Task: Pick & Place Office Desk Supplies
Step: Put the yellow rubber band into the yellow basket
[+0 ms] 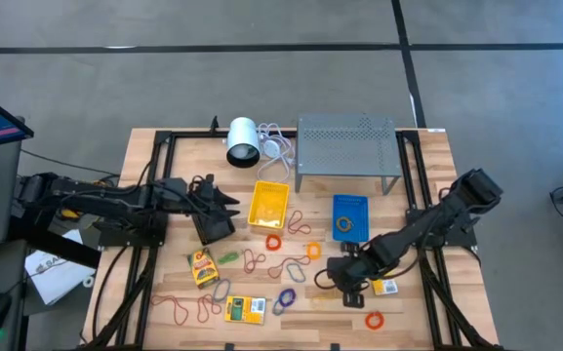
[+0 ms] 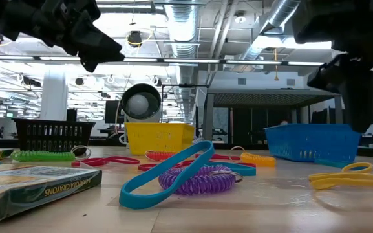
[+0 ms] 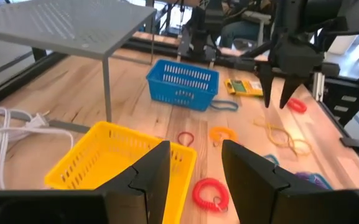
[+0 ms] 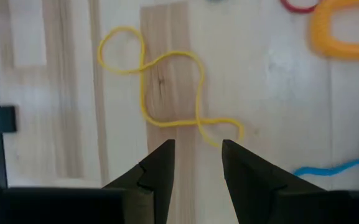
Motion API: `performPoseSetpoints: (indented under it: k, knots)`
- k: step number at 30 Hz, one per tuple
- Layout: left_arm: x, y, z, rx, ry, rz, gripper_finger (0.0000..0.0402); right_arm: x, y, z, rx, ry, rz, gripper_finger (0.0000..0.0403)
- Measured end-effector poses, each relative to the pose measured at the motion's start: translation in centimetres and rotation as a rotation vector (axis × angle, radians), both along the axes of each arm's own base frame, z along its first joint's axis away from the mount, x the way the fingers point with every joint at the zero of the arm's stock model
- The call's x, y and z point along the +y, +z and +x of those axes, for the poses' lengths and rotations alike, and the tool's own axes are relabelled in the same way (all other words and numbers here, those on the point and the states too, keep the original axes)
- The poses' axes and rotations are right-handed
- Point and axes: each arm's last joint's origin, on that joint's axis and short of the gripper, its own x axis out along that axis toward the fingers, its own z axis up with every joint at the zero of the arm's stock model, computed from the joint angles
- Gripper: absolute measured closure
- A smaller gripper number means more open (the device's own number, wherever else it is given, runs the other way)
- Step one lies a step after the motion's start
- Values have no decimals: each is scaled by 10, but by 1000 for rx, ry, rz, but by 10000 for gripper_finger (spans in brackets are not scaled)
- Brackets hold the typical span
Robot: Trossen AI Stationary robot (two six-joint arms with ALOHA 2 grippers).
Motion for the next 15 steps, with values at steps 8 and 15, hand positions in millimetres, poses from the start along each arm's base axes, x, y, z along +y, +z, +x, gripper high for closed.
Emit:
performPoseSetpoints:
  k: [8,15]
  knots:
    - [0,-4,-1,35,6,-18,259,-5,-5,9,-23,57,-10,274]
    - [0,-5,-1,50,6,-19,259,-4,-26,15,27,108,-25,274]
